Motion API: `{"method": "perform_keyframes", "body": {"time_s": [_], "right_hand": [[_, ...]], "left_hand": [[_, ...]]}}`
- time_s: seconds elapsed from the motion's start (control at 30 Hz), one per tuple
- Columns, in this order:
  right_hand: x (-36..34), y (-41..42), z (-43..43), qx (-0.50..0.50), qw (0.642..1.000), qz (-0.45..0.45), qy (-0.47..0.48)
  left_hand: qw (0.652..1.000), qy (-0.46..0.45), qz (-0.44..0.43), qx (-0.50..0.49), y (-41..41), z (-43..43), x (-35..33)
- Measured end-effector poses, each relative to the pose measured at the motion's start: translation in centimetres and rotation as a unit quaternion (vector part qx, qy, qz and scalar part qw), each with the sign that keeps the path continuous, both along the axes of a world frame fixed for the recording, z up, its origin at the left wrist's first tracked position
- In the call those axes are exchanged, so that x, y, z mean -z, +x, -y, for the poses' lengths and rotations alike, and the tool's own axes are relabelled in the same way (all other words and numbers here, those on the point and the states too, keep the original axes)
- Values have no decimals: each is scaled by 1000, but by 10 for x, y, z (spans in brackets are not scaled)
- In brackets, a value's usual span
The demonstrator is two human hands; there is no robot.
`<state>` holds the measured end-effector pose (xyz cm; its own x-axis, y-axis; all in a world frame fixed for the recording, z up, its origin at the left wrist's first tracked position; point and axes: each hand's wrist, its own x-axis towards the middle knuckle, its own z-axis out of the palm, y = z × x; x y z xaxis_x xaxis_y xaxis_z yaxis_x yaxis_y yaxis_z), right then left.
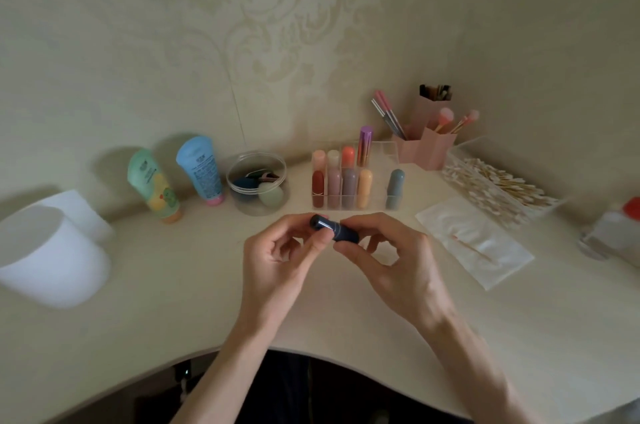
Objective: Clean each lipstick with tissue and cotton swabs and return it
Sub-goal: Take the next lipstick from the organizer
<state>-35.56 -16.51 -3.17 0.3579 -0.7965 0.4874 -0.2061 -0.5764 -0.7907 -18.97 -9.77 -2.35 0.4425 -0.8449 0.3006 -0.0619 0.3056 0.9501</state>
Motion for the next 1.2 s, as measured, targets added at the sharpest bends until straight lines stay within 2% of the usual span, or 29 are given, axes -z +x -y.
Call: {"method": "perform_keyframes", "body": {"time_s": [0.07,0.13,0.3,0.43,0.57,0.77,0.97,1.2], "right_hand": [[2,0,0,-7,1000,1,7],[5,1,1,-20,1000,-1,24],[4,0,1,-96,993,-33,66],[0,0,-1,-153,981,23,114],[0,5,-3,-128,979,63,144],[1,3,-5,-163,973,25,164],[-2,5,-6,-121,978,64,160],[0,2,-6,-161,969,16,188]], "left_hand": [[998,5,-60,4,-6,1,-2],[996,7,-83,10,-9,0,-3],[995,15,-92,38,-8,0,-4],[994,26,-103,30,-3,-2,-3],[992,45,-111,28,-2,-2,-3],[990,58,-120,36,1,-3,-2],[991,60,-114,39,0,-2,0],[991,36,-108,76,3,-2,4]]}}
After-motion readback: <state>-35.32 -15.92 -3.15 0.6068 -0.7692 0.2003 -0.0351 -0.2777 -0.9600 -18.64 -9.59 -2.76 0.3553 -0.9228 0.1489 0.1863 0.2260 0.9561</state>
